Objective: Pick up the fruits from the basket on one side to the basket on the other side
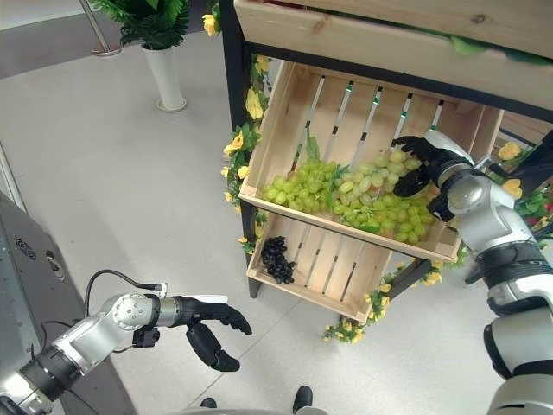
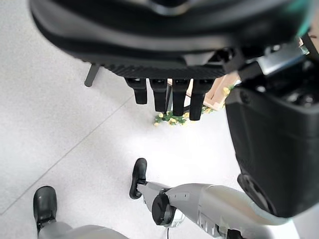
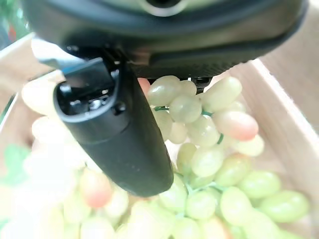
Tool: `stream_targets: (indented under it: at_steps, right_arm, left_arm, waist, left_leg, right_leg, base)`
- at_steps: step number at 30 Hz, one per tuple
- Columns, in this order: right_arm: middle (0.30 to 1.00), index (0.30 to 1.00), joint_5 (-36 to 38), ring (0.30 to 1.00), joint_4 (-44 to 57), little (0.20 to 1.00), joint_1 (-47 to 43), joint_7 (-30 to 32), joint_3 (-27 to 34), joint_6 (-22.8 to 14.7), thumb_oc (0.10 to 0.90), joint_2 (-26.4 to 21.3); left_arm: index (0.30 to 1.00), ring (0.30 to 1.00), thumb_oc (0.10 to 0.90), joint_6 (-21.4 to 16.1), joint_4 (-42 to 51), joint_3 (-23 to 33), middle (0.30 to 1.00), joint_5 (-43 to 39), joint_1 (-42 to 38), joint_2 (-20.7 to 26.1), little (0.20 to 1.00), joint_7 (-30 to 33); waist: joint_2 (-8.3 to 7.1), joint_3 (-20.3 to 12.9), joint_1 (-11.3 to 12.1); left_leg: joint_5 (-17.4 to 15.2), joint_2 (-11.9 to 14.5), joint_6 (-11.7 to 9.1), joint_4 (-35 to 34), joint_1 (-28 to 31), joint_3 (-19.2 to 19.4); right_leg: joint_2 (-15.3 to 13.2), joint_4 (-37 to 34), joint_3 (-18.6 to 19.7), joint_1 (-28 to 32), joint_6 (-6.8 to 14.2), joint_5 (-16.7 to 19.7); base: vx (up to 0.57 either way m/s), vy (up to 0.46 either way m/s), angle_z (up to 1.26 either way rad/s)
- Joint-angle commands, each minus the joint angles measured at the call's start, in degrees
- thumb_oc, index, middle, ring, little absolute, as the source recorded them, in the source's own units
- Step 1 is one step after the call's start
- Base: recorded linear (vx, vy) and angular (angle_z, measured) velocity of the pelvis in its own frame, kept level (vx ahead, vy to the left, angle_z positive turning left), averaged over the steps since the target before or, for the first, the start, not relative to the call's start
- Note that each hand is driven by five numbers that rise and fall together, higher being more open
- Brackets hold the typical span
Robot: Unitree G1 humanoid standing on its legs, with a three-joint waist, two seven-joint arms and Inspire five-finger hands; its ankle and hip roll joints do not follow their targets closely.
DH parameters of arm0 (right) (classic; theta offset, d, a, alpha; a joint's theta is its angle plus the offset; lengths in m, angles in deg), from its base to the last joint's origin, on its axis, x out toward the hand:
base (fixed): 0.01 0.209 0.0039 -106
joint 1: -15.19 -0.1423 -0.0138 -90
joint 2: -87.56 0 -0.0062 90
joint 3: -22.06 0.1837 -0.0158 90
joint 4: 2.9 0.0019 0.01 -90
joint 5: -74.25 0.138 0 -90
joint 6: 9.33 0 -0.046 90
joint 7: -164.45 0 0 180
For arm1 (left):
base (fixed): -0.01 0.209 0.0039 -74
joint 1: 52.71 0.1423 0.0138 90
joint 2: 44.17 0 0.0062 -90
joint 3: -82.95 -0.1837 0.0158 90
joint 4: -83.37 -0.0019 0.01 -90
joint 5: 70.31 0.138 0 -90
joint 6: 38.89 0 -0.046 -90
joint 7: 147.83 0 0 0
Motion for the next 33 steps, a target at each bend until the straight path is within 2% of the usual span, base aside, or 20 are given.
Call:
stream_targets:
  at_steps: [1, 3, 6, 12, 15, 19, 24, 25, 27, 30, 33]
  right_arm:
    - [0.900, 0.900, -5.8, 0.900, 1.7, 0.900, -5.1, -12.5, -8.1, -0.9, 0.800, -4.2]
    - [0.900, 0.900, -7.9, 0.900, 3.4, 0.900, -5.8, -17.2, -9.8, 0.0, 0.800, -4.3]
    - [0.900, 0.900, -8.8, 0.900, 5.3, 0.900, -6.2, -17.7, -10.6, 0.2, 0.800, -4.2]
    - [0.900, 0.900, -10.0, 0.900, 8.0, 0.900, -9.6, -10.4, -9.1, -0.2, 0.800, -4.0]
    - [0.900, 0.900, -14.0, 0.900, 9.8, 0.900, -10.8, -5.9, -7.9, -1.3, 0.800, -5.8]
    - [0.900, 0.900, -14.2, 0.900, 12.0, 0.900, -10.9, -0.6, -5.9, -2.4, 0.800, -7.4]
    - [0.900, 0.900, -13.5, 0.900, 16.3, 0.900, -7.9, 6.3, -0.9, -3.3, 0.800, -8.3]
    - [0.900, 0.900, -16.5, 0.900, 17.8, 0.900, -6.2, 9.2, 0.9, -2.4, 0.800, -8.7]
    - [0.900, 0.900, -18.2, 0.900, 19.1, 0.900, -4.7, 9.7, 2.7, -1.1, 0.800, -9.0]
    - [0.900, 0.900, -17.3, 0.900, 23.3, 0.900, -0.6, 12.1, 7.8, 1.3, 0.800, -9.4]
    - [0.900, 0.900, -17.8, 0.900, 28.5, 0.900, 4.4, 11.8, 13.7, 3.2, 0.800, -8.1]
  left_arm:
    - [0.900, 0.900, 0.800, -4.0, 3.3, 0.0, 0.900, -3.0, -5.9, 2.7, 0.900, -0.3]
    - [0.900, 0.900, 0.800, -3.5, 4.0, 0.4, 0.900, -2.8, -5.7, 2.9, 0.900, -0.7]
    - [0.900, 0.900, 0.800, -3.6, 4.6, 1.3, 0.900, -2.4, -4.8, 3.0, 0.900, -0.9]
    - [0.900, 0.900, 0.800, -4.2, 4.3, 2.1, 0.900, -1.9, -4.1, 2.5, 0.900, -1.1]
    - [0.900, 0.900, 0.800, -3.6, 5.7, 3.2, 0.900, -1.8, -3.1, 2.6, 0.900, -1.6]
    - [0.900, 0.900, 0.800, -3.4, 6.8, 4.0, 0.900, -2.0, -2.2, 3.1, 0.900, -1.7]
    - [0.900, 0.900, 0.800, -3.6, 7.1, 4.7, 0.900, -2.4, -1.5, 3.4, 0.900, -1.2]
    - [0.900, 0.900, 0.800, -3.5, 7.4, 4.9, 0.900, -2.8, -1.3, 3.5, 0.900, -0.8]
    - [0.900, 0.900, 0.800, -3.2, 7.9, 5.0, 0.900, -2.9, -1.0, 3.7, 0.900, -0.5]
    - [0.900, 0.900, 0.800, -2.8, 8.3, 5.7, 0.900, -3.1, -0.6, 3.6, 0.900, 0.6]
    - [0.900, 0.900, 0.800, -2.0, 8.3, 6.1, 0.900, -3.3, -0.7, 3.0, 0.900, 1.4]
  waist:
    - [-1.86, -3.6, -0.7]
    - [-2.02, -3.6, -0.9]
    - [-2.20, -3.5, -1.1]
    - [-2.15, -3.8, -1.4]
    - [-2.03, -4.0, -1.5]
    - [-1.91, -4.1, -1.6]
    - [-1.45, -4.1, -1.9]
    - [-1.25, -4.0, -2.0]
    - [-1.14, -3.9, -2.1]
    - [-0.77, -3.8, -2.6]
    - [-0.35, -3.6, -3.0]
  left_leg:
    - [-1.4, -2.7, 1.7, 0.1, -2.2, 0.6]
    - [-1.3, -2.6, 1.7, 0.1, -2.3, 0.6]
    - [-1.1, -2.6, 1.7, 0.1, -2.3, 0.9]
    - [-1.1, -2.6, 1.7, 0.1, -2.3, 1.3]
    - [-1.2, -2.6, 1.7, 0.1, -2.4, 1.4]
    - [-1.4, -2.7, 1.8, 0.1, -2.4, 1.4]
    - [-1.6, -2.7, 2.1, 0.1, -2.4, 1.5]
    - [-1.7, -2.8, 2.1, 0.1, -2.4, 1.5]
    - [-1.7, -2.7, 2.1, 0.1, -2.4, 1.5]
    - [-1.8, -2.7, 2.2, 0.1, -2.4, 1.6]
    - [-2.0, -2.8, 2.3, 0.1, -2.3, 1.6]
  right_leg:
    - [-2.9, 0.2, 1.5, 4.7, 4.2, -3.7]
    - [-2.8, 0.2, 1.7, 4.5, 4.1, -3.6]
    - [-2.6, 0.2, 1.9, 4.6, 4.0, -3.6]
    - [-2.2, 0.2, 2.6, 4.4, 4.0, -3.7]
    - [-2.1, 0.2, 3.1, 4.2, 4.0, -3.8]
    - [-2.0, 0.2, 3.4, 4.2, 4.1, -3.9]
    - [-1.9, 0.2, 3.7, 4.1, 4.1, -4.0]
    - [-1.9, 0.2, 3.8, 4.1, 4.2, -4.1]
    - [-1.9, 0.2, 3.9, 4.1, 4.2, -4.1]
    - [-1.9, 0.2, 3.9, 4.1, 4.2, -4.1]
    - [-1.9, 0.2, 4.2, 4.2, 4.3, -4.3]
  base:
    - [-0.01, -0.011, -0.03]
    - [0.00, 0.000, 0.00]
    - [0.00, -0.001, -0.07]
    - [0.00, 0.003, -0.03]
    - [0.00, 0.000, 0.00]
    - [0.00, 0.000, 0.00]
    - [0.00, 0.002, -0.02]
    - [0.00, 0.005, -0.08]
    - [0.00, 0.004, -0.08]
    - [0.00, 0.001, -0.02]
    - [0.00, 0.000, 0.00]
